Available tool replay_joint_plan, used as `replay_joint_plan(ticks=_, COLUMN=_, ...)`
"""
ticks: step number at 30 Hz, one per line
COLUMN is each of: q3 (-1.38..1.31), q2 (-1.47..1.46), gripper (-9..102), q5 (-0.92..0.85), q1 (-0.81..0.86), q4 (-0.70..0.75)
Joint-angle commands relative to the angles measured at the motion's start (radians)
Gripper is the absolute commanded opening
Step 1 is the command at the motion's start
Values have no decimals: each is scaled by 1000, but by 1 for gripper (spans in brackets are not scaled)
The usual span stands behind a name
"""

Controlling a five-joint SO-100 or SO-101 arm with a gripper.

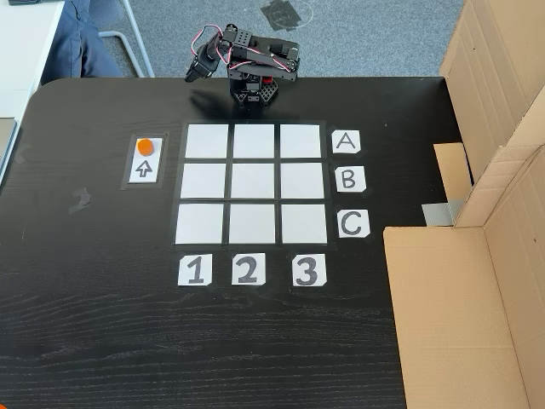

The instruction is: Pick up the round, orange token and place it in the grid on square A1.

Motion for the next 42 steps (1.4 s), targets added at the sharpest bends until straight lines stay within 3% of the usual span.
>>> replay_joint_plan(ticks=1, q3=-2, q2=-9, gripper=6, q5=-9, q1=3, q4=-17)
replay_joint_plan(ticks=13, q3=-141, q2=-201, gripper=9, q5=-26, q1=11, q4=-97)
replay_joint_plan(ticks=24, q3=-523, q2=-574, gripper=17, q5=-55, q1=-2, q4=-87)
replay_joint_plan(ticks=42, q3=-950, q2=-1003, gripper=23, q5=-100, q1=-192, q4=-20)
